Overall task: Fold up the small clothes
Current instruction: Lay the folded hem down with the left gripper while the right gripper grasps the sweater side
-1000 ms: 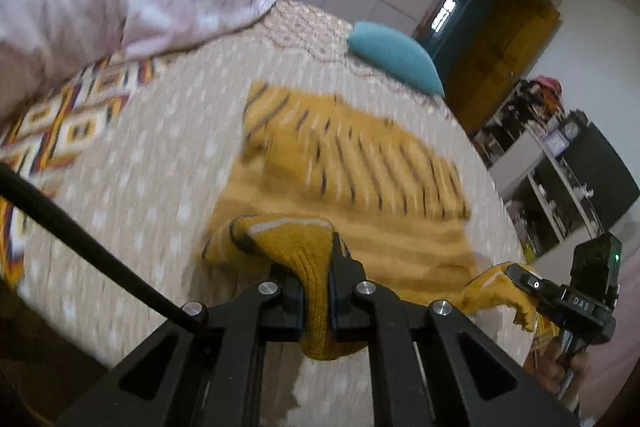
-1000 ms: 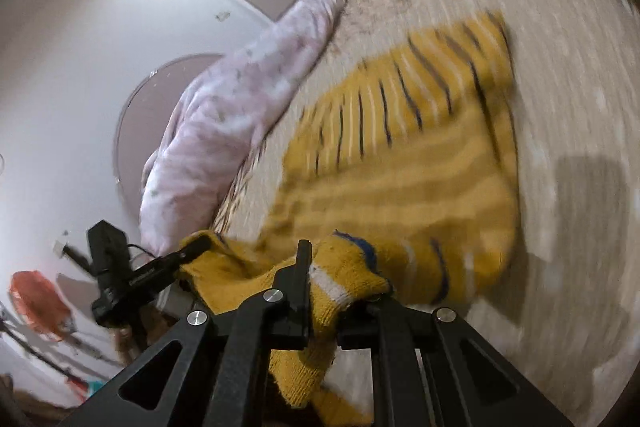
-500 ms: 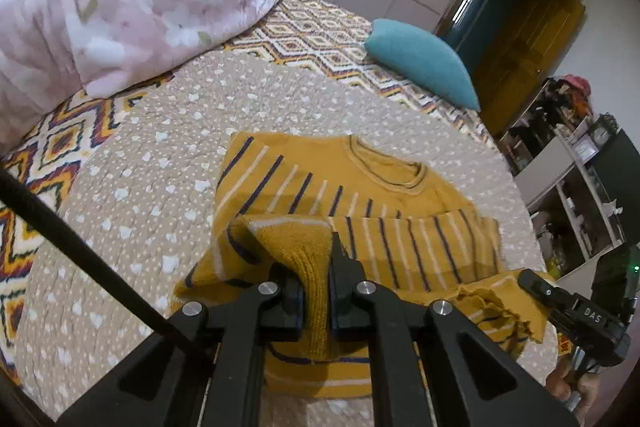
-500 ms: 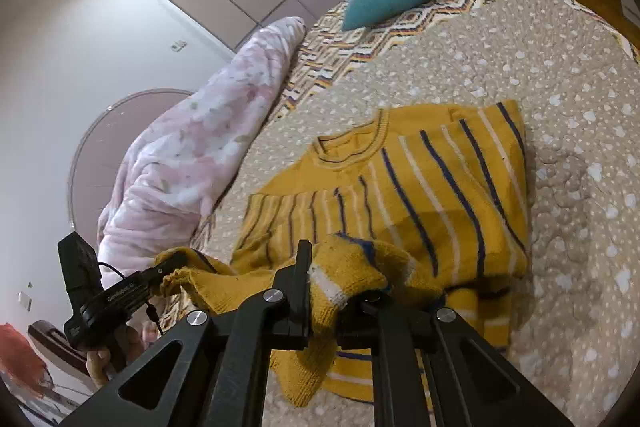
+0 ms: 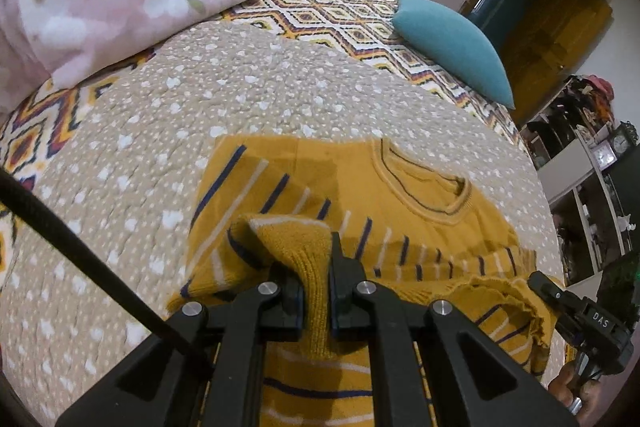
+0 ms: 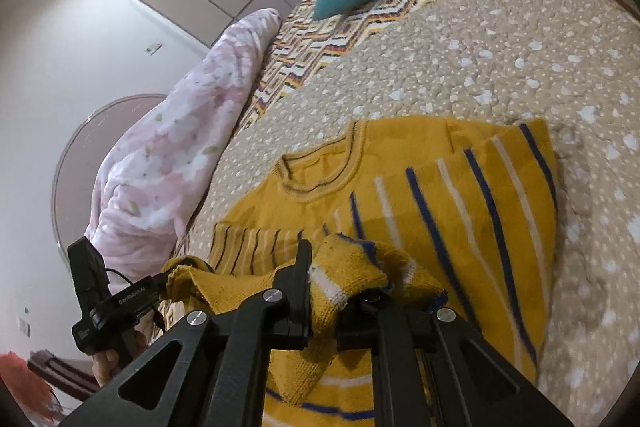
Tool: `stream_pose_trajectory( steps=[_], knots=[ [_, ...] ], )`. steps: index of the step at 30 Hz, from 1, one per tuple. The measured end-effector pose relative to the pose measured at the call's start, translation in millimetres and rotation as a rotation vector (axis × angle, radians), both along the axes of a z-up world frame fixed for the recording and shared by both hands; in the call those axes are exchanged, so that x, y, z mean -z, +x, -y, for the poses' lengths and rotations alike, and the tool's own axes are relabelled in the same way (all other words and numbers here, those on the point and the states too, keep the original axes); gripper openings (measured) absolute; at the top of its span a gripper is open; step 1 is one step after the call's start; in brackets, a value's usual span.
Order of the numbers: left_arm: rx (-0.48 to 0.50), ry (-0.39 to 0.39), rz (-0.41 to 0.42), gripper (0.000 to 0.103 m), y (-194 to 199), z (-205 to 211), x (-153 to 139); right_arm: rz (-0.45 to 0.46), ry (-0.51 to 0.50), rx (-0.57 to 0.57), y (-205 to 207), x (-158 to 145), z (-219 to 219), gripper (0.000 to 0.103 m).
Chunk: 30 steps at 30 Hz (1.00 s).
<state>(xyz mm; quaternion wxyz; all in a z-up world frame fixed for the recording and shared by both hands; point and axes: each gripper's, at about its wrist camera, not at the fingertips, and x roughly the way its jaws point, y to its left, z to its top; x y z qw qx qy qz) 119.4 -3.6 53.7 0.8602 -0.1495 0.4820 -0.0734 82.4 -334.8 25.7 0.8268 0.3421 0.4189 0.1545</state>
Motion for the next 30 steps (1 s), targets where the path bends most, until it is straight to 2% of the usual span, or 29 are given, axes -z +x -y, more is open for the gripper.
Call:
stream_pose_trajectory(
  steps=[3,8,12,14,17,18,20,21,25,27,30],
  knots=[
    [-0.010,-0.037,-0.037,0.009,18.1,-2.1,10.2,-0.028,0.035,0.016,13.5,12.2,5.3,0.012],
    [-0.039,-0.139,-0.081,0.014,34.4,-11.7,21.2,-0.059,0.181,0.051,28.9,31.9,21.9,0.021],
    [-0.055,-0.262,-0.105,0.025,43.0,-23.6,27.1,-0.043,0.309,0.082,35.2,39.1,37.4,0.048],
    [-0.069,-0.316,-0.118,0.029,46.2,-29.8,29.8,-0.049,0.355,0.105,39.5,42.1,44.1,0.051],
    [-0.099,-0.452,-0.140,0.040,50.8,-43.0,33.7,-0.068,0.381,0.128,47.7,46.4,49.3,0.056],
    [-0.119,-0.507,-0.140,0.043,52.2,-48.9,34.7,-0.072,0.395,0.133,49.5,47.7,50.5,0.060],
    [-0.173,-0.558,-0.119,0.050,54.8,-61.2,32.3,-0.079,0.443,0.156,53.1,52.1,55.4,0.065],
    [-0.193,-0.565,-0.104,0.056,55.5,-66.4,30.4,-0.079,0.463,0.176,53.9,53.5,59.1,0.068],
    [-0.257,-0.549,-0.089,0.057,61.1,-85.5,22.1,-0.093,0.512,0.226,56.4,59.2,69.9,0.071],
    [-0.250,-0.493,-0.083,0.057,57.7,-89.2,14.8,-0.098,0.475,0.219,57.1,56.2,70.1,0.071],
    [-0.212,-0.391,-0.058,0.057,43.8,-89.9,1.8,-0.072,0.346,0.206,50.7,36.1,70.3,0.071]
  ],
)
